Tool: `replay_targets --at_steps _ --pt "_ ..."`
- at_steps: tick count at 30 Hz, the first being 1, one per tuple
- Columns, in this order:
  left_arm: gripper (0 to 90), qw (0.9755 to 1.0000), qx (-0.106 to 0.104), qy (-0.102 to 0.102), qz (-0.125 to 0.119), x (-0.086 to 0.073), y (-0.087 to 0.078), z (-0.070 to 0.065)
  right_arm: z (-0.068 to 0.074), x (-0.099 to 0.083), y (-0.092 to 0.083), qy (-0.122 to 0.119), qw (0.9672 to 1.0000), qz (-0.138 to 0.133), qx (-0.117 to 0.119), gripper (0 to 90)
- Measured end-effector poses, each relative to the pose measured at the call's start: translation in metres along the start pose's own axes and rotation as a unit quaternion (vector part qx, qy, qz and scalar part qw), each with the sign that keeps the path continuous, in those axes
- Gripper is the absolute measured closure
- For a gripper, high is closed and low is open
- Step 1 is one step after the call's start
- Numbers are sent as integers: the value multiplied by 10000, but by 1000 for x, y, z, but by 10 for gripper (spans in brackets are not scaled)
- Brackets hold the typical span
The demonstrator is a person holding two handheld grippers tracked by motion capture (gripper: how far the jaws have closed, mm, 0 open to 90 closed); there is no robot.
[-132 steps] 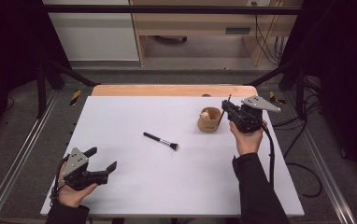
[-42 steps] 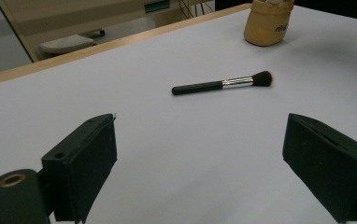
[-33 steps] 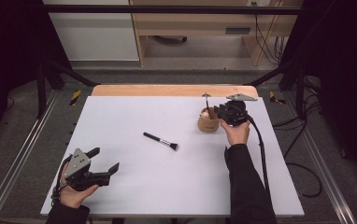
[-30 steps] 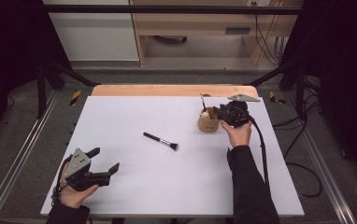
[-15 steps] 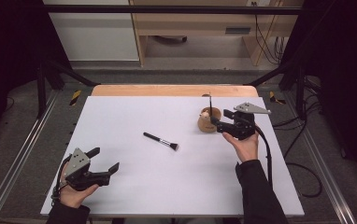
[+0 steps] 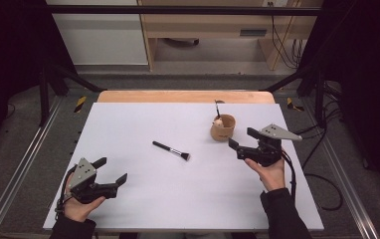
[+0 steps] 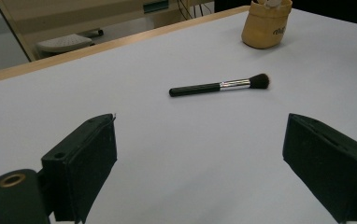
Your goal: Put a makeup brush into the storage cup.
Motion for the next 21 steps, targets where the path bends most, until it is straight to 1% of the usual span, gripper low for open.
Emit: replay_targets --at_steps 2,3,9,12,13,17,21 --pt "94 10000 -4 12 16 0 0 0 1 -5 -5 -47 10000 6 19 149" --pt "94 10000 -1 12 24 0 0 1 2 -7 -7 -13 10000 -16 31 144" --pt "94 10000 10 -12 29 -1 0 1 0 -21 -18 -67 10000 4 10 117" --pt "94 10000 11 1 28 -1 1 1 0 -25 -22 -41 10000 4 28 111" --pt "94 10000 16 -8 28 -1 1 0 -1 -28 -24 -49 10000 13 10 104" --pt "93 10000 11 2 29 0 0 1 -6 -39 -34 -24 9999 -104 -76 86" --pt "93 10000 5 -27 22 0 1 1 -8 -45 -38 25 9999 -79 -70 72"
Point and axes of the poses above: each handheld gripper's, and its own axes: y roughly forward along the jaws, x roughly out of its top, z roughly to its left, the point moved 4 cm from there along y, roughly forward along the jaws, and after that the axes turned 6 degrees about -x, right-handed, at the moved point
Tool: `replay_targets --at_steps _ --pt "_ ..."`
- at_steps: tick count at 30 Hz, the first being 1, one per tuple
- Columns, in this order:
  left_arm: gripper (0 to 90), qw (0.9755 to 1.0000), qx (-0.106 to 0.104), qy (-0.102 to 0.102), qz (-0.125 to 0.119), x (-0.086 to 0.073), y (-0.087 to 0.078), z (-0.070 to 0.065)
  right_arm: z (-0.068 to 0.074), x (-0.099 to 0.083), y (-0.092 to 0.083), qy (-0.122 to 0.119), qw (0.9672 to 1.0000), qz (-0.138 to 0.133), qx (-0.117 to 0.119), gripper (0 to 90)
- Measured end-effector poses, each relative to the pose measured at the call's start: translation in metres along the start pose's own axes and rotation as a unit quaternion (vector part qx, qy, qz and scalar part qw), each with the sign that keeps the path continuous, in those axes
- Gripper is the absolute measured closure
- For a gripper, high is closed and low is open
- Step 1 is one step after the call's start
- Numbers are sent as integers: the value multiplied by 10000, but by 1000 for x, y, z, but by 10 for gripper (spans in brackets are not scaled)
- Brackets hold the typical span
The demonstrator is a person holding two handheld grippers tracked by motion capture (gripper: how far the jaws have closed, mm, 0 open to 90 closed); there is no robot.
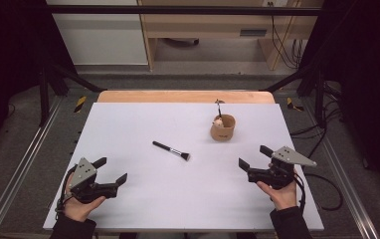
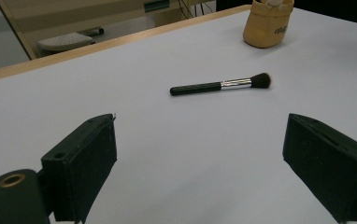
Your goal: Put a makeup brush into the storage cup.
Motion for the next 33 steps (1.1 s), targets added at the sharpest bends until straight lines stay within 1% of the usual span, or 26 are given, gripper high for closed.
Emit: replay_targets --at_steps 3,4,5,7,13,21,23,26,31,33 --pt "92 10000 -8 -14 -17 0 0 1 -1 -9 -4 -36 10000 38 12 58" --pt "92 10000 -8 -14 -17 0 0 1 -1 -9 -4 -36 10000 38 12 58" --pt "92 10000 -3 -38 -27 0 -1 1 0 -13 -6 -63 10000 77 1 57" --pt "92 10000 -8 -84 -36 0 -1 2 0 -17 -7 -83 9999 99 -8 55" --pt "92 9999 -10 -95 -56 1 -1 3 -3 -27 -9 -29 9999 157 -28 55" --pt "92 9999 -40 -152 -55 3 1 3 -5 -32 -12 6 9998 168 -47 57" --pt "92 9999 -54 -100 -57 6 3 2 -3 -34 -11 -9 9998 204 -21 57" --pt "91 9999 -102 -93 -76 10 5 0 -2 -34 -10 -6 9997 229 -12 56" --pt "89 9998 -173 -12 -53 17 9 -2 -3 -32 -11 -8 9998 191 -31 56" --pt "89 9998 -186 -10 -62 19 10 -3 -3 -32 -12 -16 9998 191 -30 56"
Point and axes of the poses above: each handheld gripper's, and its own axes: y roughly forward along the jaws, x roughly out of its top, z roughly to its left, the point moved 4 cm from there along y, roughly forward along the jaws, and after that the axes turned 6 degrees about -x, right-handed, at the moved point
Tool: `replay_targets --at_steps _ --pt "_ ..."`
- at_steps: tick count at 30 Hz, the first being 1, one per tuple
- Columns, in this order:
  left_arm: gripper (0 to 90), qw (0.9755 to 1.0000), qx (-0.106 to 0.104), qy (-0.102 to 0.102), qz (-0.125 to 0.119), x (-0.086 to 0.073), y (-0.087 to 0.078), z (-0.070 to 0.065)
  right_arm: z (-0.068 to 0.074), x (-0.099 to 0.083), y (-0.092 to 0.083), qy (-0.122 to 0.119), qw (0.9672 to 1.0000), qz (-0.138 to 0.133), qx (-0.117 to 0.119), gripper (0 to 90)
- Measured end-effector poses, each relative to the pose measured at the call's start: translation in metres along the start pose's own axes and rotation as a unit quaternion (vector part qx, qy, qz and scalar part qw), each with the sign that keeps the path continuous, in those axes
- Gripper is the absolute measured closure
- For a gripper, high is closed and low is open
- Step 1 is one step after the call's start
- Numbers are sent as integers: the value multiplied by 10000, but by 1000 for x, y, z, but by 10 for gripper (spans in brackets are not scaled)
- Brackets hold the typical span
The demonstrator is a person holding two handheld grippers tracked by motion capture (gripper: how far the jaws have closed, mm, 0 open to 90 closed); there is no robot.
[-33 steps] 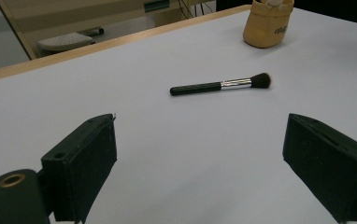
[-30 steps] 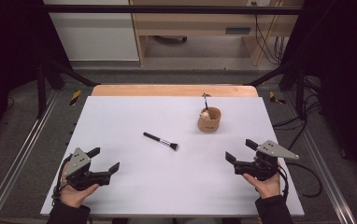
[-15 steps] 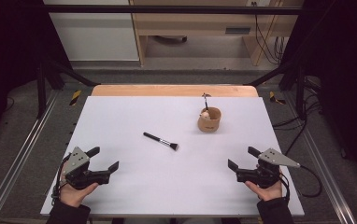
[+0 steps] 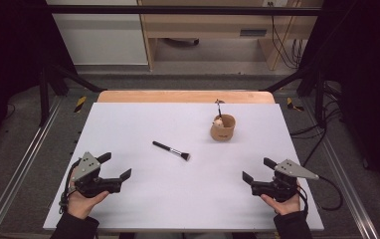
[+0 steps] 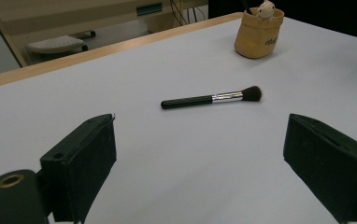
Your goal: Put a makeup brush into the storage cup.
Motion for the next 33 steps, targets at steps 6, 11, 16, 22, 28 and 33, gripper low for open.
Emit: replay_targets --at_steps 6,11,16,22,28,33 --pt "85 9999 -93 122 -22 17 7 -1 1 0 -1 -18 10000 18 5 55" --pt "84 9992 -202 325 109 32 21 -5 1 2 -3 -59 10000 -35 -2 54" --pt "84 9983 -339 412 214 37 33 -8 2 2 -2 -55 10000 -28 18 54" --pt "84 9960 -567 574 396 44 51 -15 4 3 -2 -47 10000 -29 50 54" --pt "84 9932 -722 710 571 49 66 -20 6 3 -2 -82 9999 -20 85 53" --pt "84 9907 -849 803 699 51 78 -25 6 3 -2 -69 9999 -29 78 53"
Point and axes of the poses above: each handheld gripper's, and its own axes: y roughly forward along the jaws, x roughly out of its top, z roughly to its left, the point moved 4 cm from there along y, roughly forward along the jaws, and after that the axes turned 6 degrees about -x, right-handed, at the moved point
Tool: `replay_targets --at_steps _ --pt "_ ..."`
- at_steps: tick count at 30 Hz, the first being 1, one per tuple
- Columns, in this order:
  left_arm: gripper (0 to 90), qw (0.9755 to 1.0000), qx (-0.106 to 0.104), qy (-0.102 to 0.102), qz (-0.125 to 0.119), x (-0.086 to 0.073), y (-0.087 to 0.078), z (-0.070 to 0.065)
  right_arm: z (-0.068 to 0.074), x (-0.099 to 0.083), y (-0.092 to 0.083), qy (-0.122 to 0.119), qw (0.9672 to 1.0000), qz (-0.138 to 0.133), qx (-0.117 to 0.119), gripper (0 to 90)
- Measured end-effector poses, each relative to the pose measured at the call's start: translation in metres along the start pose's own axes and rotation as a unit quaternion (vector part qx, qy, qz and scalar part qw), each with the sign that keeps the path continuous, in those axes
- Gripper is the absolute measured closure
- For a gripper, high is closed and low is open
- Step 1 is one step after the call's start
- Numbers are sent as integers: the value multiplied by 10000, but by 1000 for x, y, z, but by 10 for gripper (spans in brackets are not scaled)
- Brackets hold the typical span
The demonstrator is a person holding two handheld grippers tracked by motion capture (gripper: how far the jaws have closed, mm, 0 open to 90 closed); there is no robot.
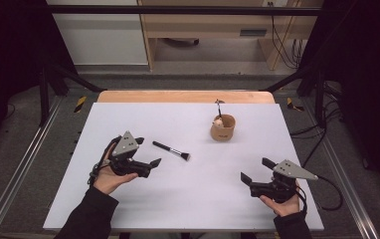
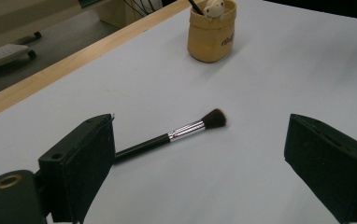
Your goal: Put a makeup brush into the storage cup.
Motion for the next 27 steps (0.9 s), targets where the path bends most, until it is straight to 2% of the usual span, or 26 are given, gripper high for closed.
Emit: replay_targets --at_steps 12,15,17,25,26,27 --pt "82 9990 -275 204 271 9 27 -4 4 0 1 -4 10000 11 51 48" --pt "82 9983 -345 249 406 12 37 -3 5 0 2 -17 10000 11 70 48" --pt "81 9977 -355 314 478 14 42 -3 5 0 2 -10 10000 15 78 48" --pt "80 9961 -372 360 711 17 56 1 5 0 2 -15 10000 11 86 48" --pt "80 9957 -363 362 771 17 59 2 5 0 2 -21 10000 15 86 49" --pt "79 9938 -321 498 941 17 62 5 6 0 2 -28 10000 15 90 48"
Point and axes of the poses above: each handheld gripper's, and its own axes: y roughly forward along the jaws, x roughly out of its top, z roughly to its left, the point moved 4 cm from there along y, roughly forward along the jaws, and after that the axes turned 6 degrees about -x, right-handed, at the moved point
